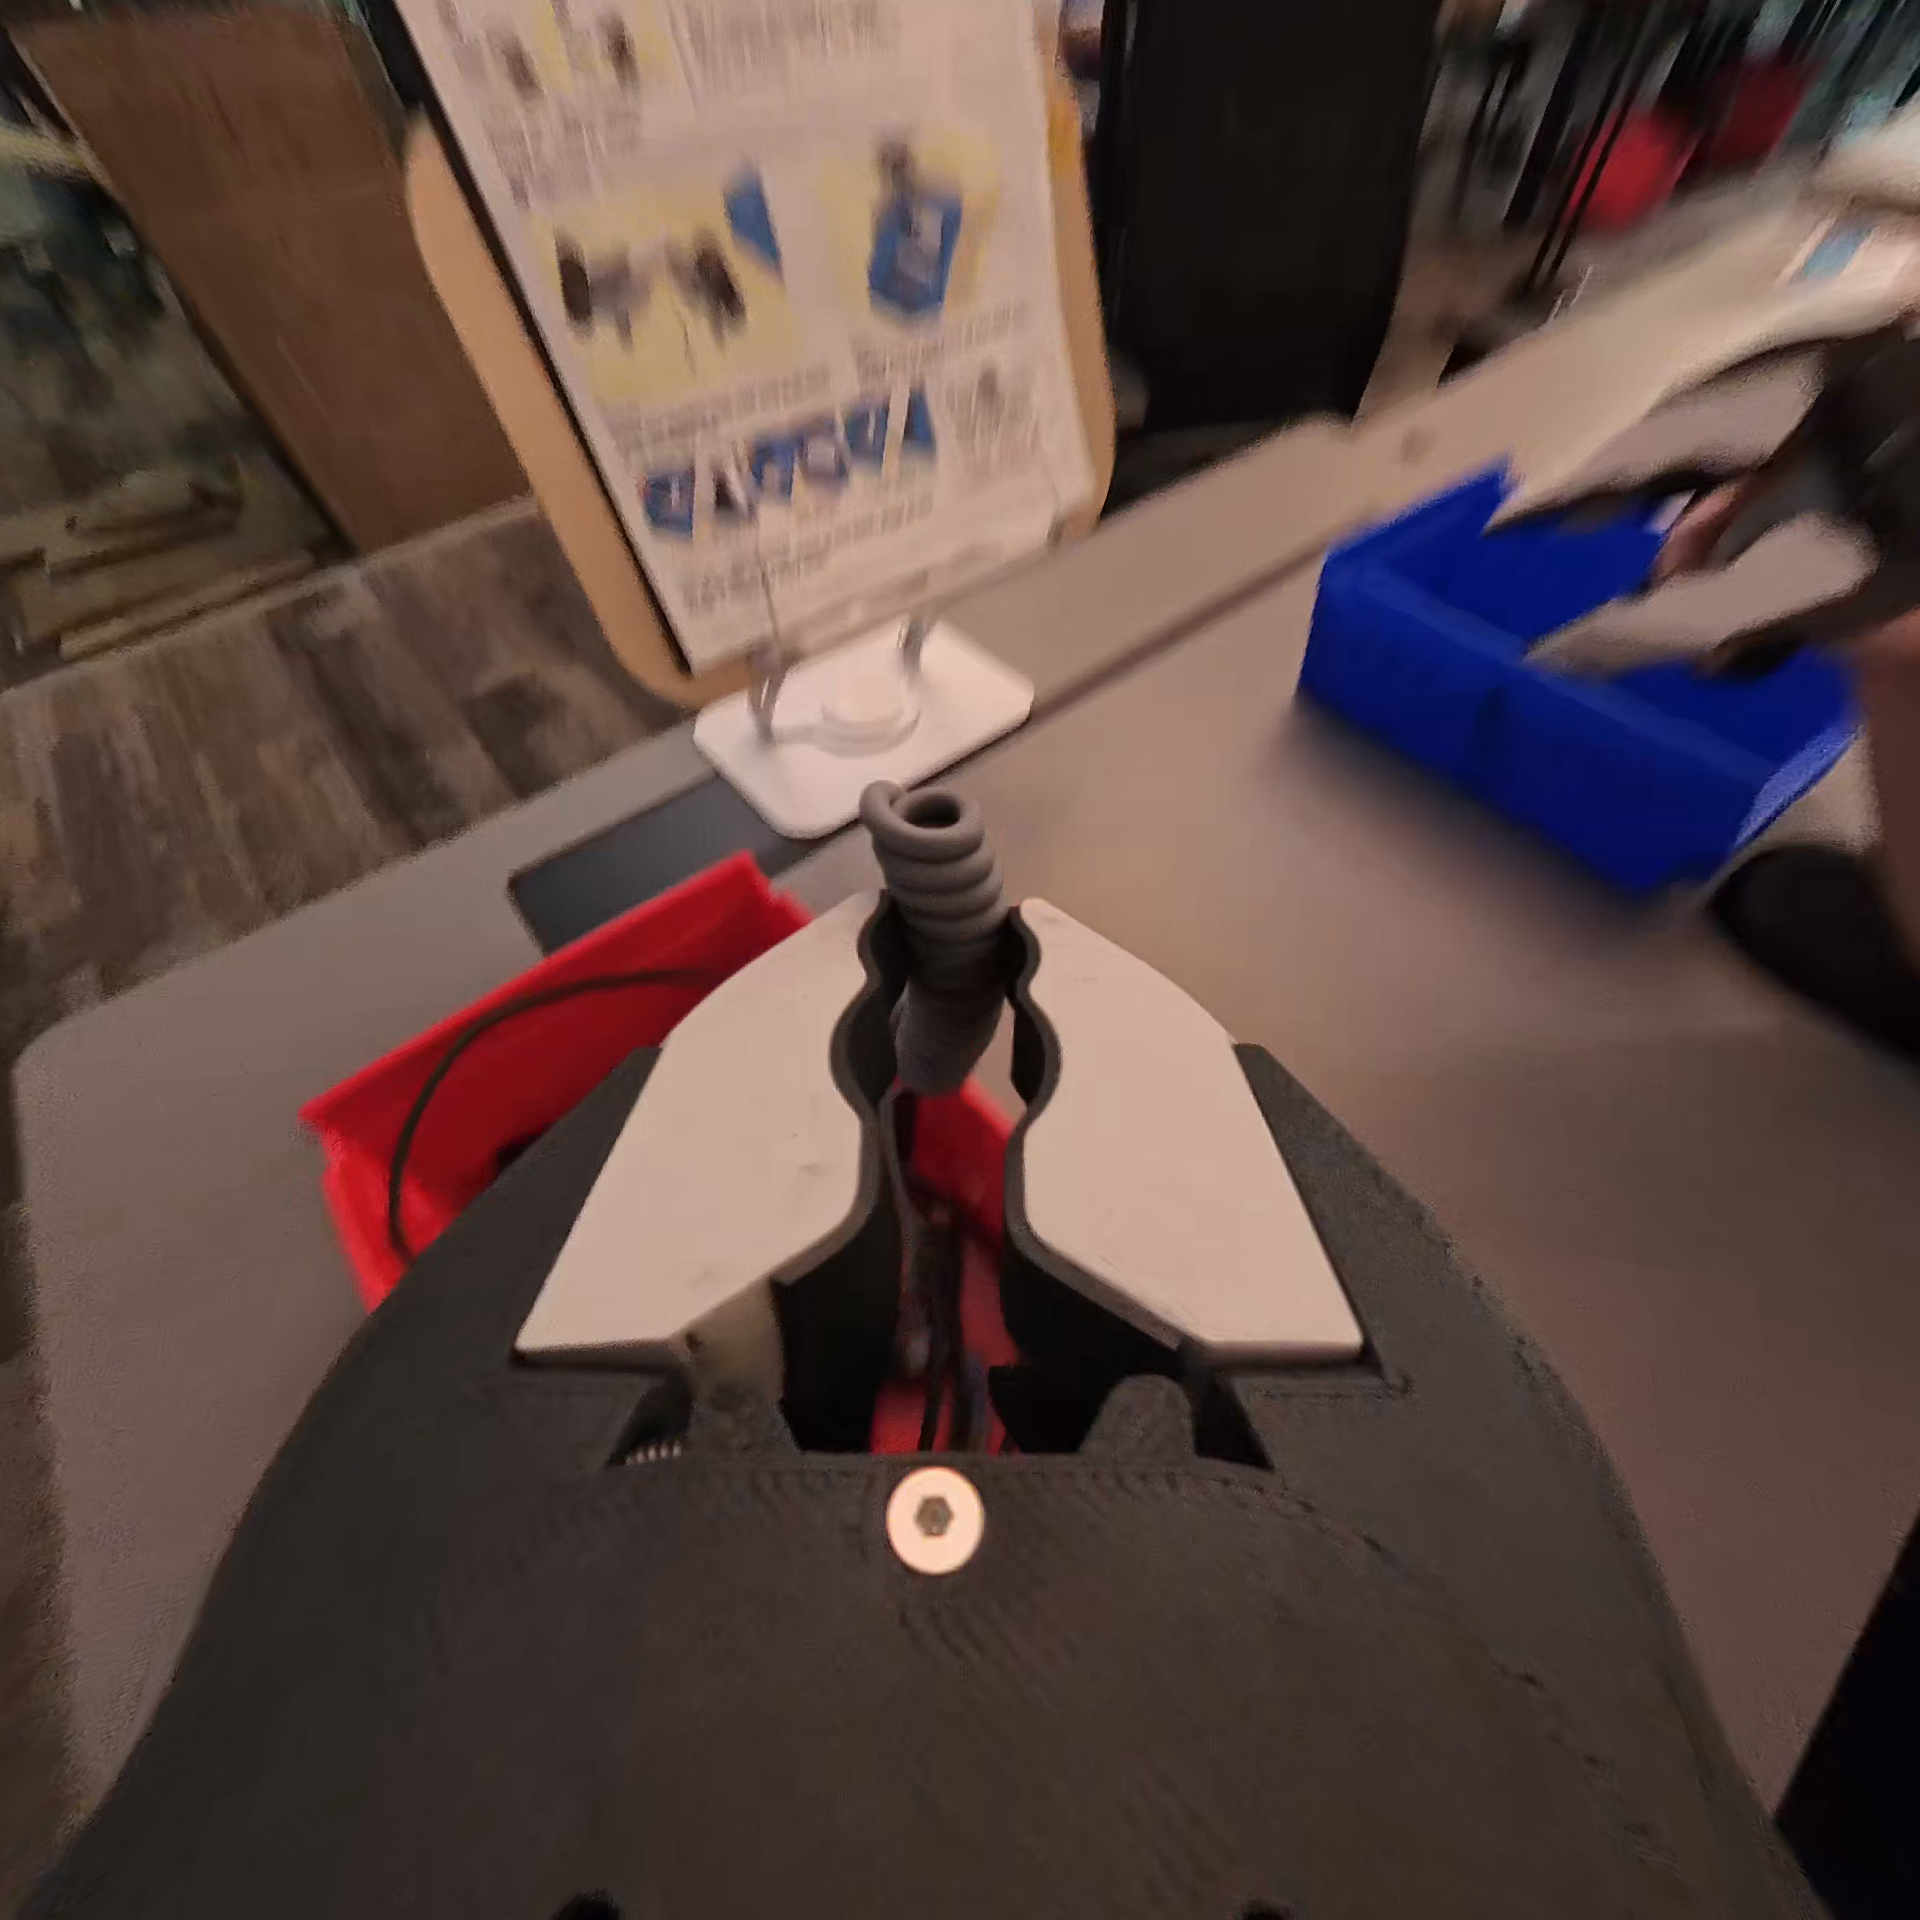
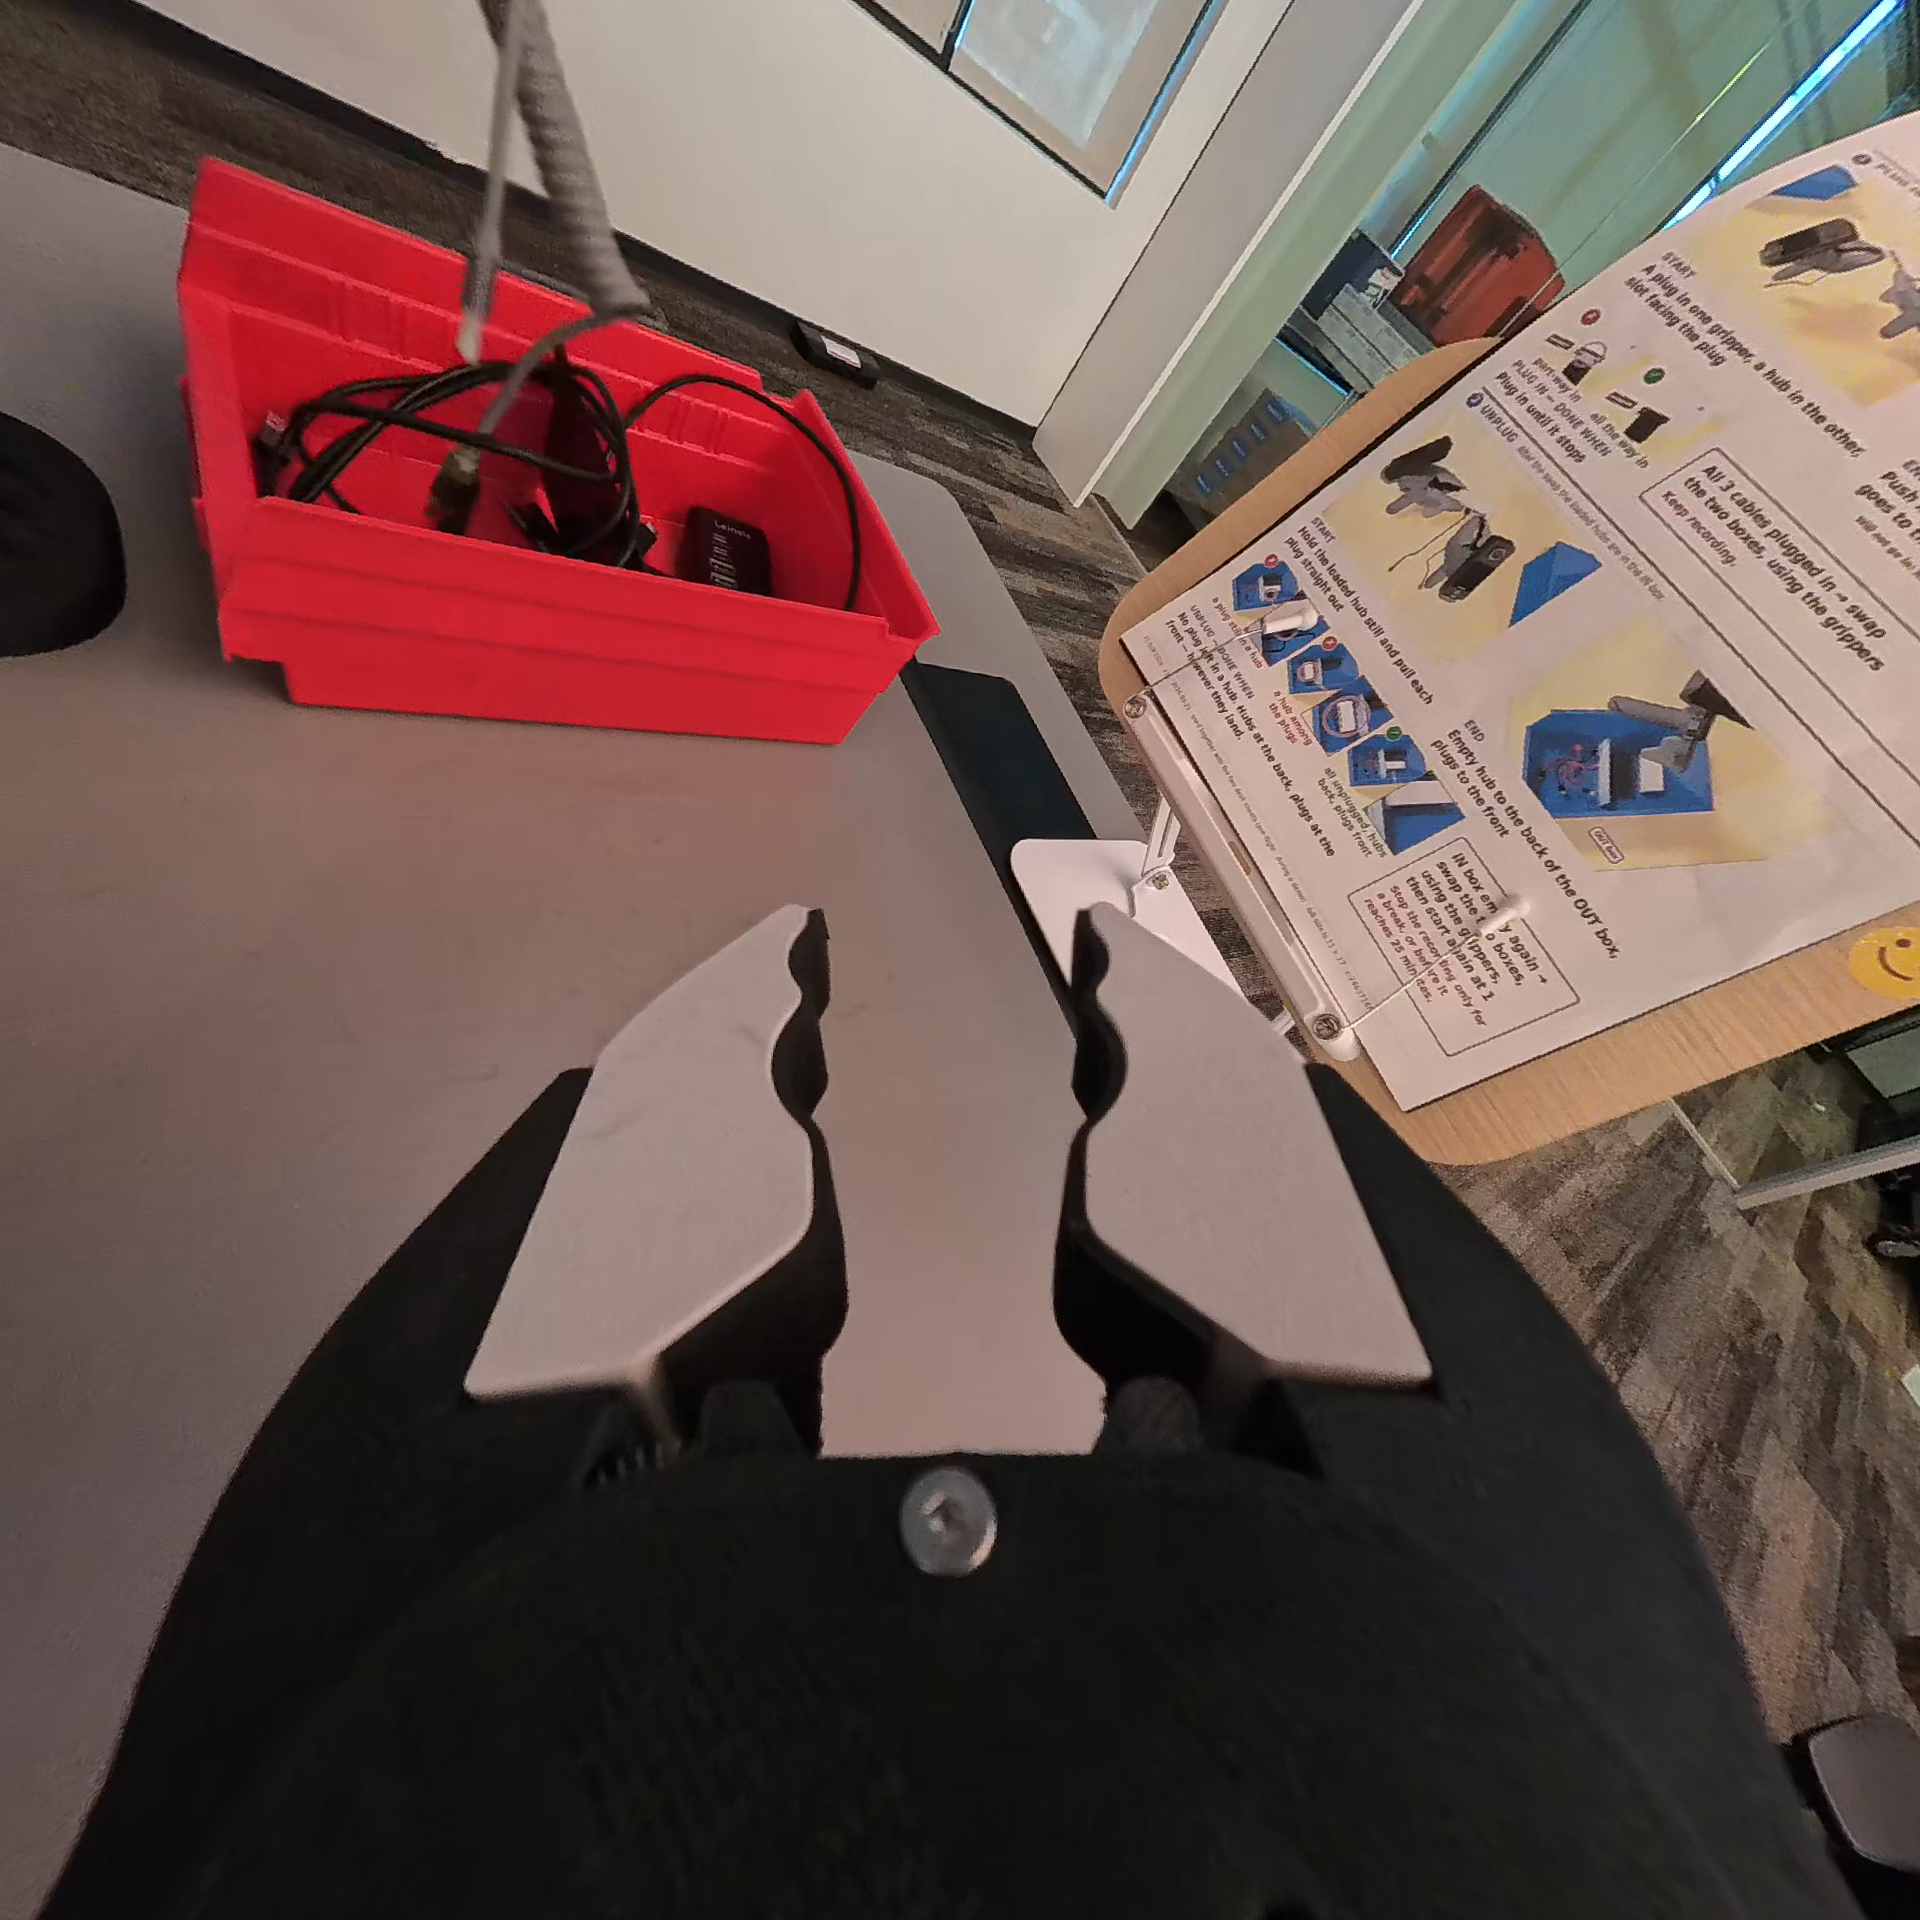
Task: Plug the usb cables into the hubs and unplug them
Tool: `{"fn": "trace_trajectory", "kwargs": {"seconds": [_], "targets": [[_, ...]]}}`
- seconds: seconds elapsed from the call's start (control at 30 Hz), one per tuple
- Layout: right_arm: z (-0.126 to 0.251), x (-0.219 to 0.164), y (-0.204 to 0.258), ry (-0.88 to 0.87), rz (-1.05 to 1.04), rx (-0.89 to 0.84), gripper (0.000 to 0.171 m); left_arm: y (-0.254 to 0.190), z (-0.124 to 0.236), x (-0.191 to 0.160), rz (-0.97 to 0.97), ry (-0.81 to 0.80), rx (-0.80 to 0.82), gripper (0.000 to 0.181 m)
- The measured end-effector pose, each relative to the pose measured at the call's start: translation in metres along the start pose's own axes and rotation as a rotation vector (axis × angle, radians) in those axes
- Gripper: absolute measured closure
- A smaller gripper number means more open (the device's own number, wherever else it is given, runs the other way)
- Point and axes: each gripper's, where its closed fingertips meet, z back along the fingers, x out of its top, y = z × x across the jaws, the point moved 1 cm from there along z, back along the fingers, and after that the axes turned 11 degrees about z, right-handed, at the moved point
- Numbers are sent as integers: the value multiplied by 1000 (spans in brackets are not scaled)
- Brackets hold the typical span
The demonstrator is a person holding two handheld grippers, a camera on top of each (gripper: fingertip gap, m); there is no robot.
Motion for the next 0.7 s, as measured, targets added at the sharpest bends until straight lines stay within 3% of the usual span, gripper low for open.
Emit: {"fn": "trace_trajectory", "kwargs": {"seconds": [0.13, 0.33, 0.57, 0.7], "targets": [[5, -1, -5, 7, 2, -21, 125, -57, 0, 27, 74, -131, -263, 164], [25, -4, -25, -3, -25, -85, 125, -145, -43, 22, 7, -81, -469, 164], [66, -35, -55, 105, -61, -167, 125, -214, -157, -56, 77, 198, -637, 164], [89, -52, -70, 139, -134, -204, 125, -213, -221, -113, 163, 334, -629, 164]]}}
